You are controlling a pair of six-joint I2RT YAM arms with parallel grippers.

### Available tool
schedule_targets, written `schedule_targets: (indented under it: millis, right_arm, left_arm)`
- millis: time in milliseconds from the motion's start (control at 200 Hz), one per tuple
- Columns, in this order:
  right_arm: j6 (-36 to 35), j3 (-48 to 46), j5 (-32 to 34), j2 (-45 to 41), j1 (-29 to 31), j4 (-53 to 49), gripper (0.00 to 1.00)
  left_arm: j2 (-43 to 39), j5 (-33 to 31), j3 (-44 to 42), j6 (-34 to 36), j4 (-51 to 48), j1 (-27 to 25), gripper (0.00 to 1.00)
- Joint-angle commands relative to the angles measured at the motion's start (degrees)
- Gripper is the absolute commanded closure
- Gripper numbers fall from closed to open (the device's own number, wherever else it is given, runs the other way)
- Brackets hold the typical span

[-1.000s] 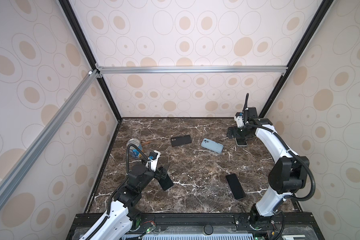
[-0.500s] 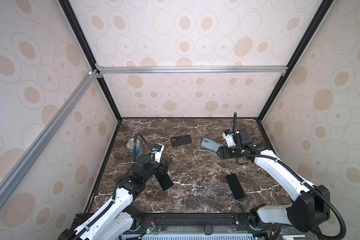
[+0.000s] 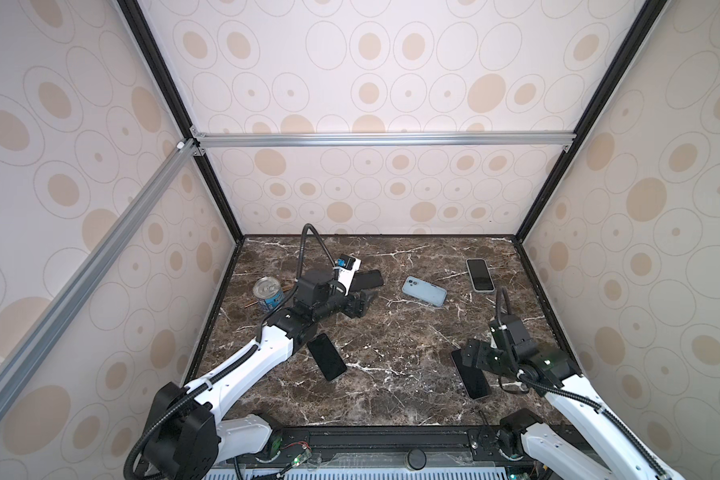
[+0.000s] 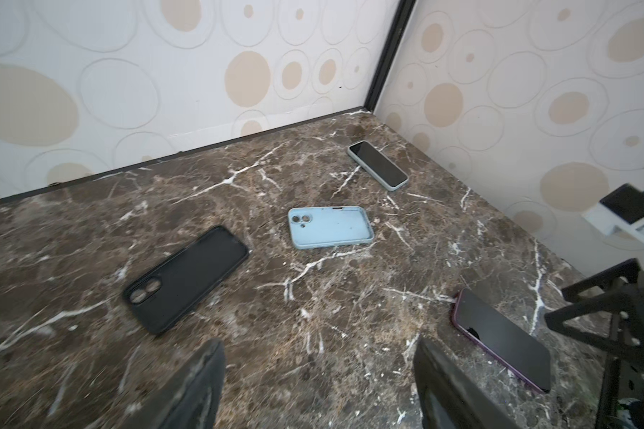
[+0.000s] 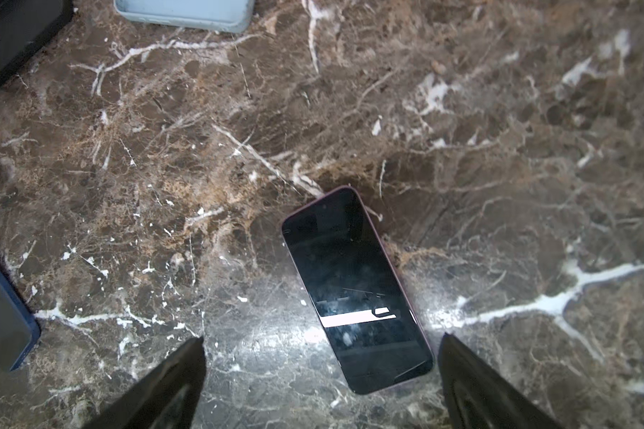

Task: Put the phone into the phone case
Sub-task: 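Move the right gripper back toward the pink-framed phone nearer the robot, then lower the right gripper over the pink-framed phone and grasp its end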

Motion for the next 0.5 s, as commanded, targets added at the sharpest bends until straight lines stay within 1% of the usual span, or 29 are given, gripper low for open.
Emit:
schedule_targets:
  millis: [0,105,200,385,495]
  right_arm:
    - [8.79,-2.09,2.19,-4.45,0.02,-3.81,0.01]
    - [10.91,-3.81,2.58,-6.36,0.07,-2.29,0.01]
    - [11.23,-5.25,0.23,-5.85,0.06,-0.21,0.01]
    - [10.42,-5.79,-1.14,0.21,0.08,-0.14,0.01]
    - [7.94,-5.25,-1.11,3.19,0.1,1.68,0.01]
  left_arm:
    - [2.14,2.75,3.09,1.95,3.21,-3.02,0.2]
    - [3.64,4.02,1.56,2.92,6.09,-4.98,0.2]
    - [4.47,5.35,-0.07,3.97,6.74,-6.0,0.2]
    - [5.69,4.92,-2.08,5.88,5.0,-6.82,0.2]
    - [6.52,5.53,-1.75,5.39,4.13,-7.01,0.2]
